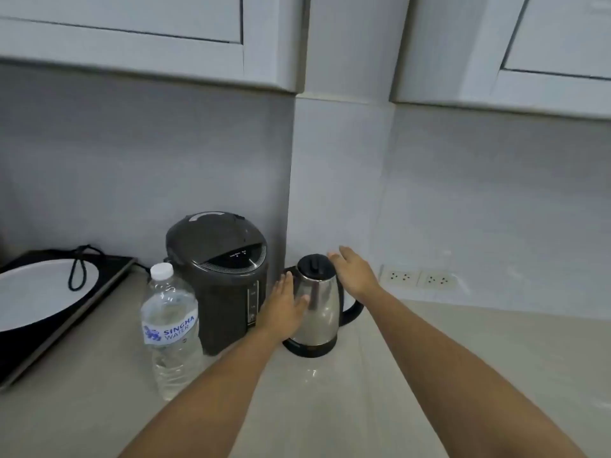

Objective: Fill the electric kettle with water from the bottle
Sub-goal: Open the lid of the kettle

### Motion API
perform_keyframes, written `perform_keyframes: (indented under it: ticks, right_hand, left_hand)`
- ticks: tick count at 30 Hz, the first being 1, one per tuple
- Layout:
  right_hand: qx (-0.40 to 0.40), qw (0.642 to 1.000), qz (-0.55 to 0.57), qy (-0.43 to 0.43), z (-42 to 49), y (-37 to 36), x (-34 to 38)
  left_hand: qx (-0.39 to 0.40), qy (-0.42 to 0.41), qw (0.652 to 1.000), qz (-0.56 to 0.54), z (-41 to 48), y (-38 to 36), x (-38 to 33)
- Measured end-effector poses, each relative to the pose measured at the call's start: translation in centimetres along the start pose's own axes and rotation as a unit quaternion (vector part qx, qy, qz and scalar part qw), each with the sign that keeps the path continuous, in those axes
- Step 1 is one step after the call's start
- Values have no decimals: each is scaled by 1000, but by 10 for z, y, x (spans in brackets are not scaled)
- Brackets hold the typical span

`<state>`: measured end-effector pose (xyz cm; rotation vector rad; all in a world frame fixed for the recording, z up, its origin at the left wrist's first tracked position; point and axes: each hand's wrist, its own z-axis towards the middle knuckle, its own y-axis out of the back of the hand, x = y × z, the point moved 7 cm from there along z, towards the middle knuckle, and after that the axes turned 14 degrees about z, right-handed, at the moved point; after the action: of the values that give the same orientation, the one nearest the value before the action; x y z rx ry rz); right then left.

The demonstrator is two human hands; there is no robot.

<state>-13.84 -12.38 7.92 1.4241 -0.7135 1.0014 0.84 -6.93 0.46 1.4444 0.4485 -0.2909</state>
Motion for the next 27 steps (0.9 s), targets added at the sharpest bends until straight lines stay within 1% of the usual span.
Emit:
perform_keyframes:
  ticks: [4, 7, 13, 17, 21, 27]
  right_hand:
    - [20, 996, -83, 7, 20, -6, -6]
    - [36, 993, -110, 9, 37, -11, -14]
    - [65, 989, -134, 19, 71, -27, -33]
    - [82, 982, -166, 40, 85, -36, -33]
    - [69, 982, -163, 63, 88, -40, -40]
    - [39, 982, -151, 108, 95, -41, -48]
  left_hand:
    - [22, 41, 998, -33, 19, -15, 17]
    - [31, 75, 993, -82, 34, -31, 33]
    - [78, 127, 973, -174, 46, -56, 44]
    - [67, 136, 964, -217, 60, -61, 49]
    - [67, 126, 955, -260, 61, -64, 37]
    - [24, 133, 956, -259, 61, -72, 41]
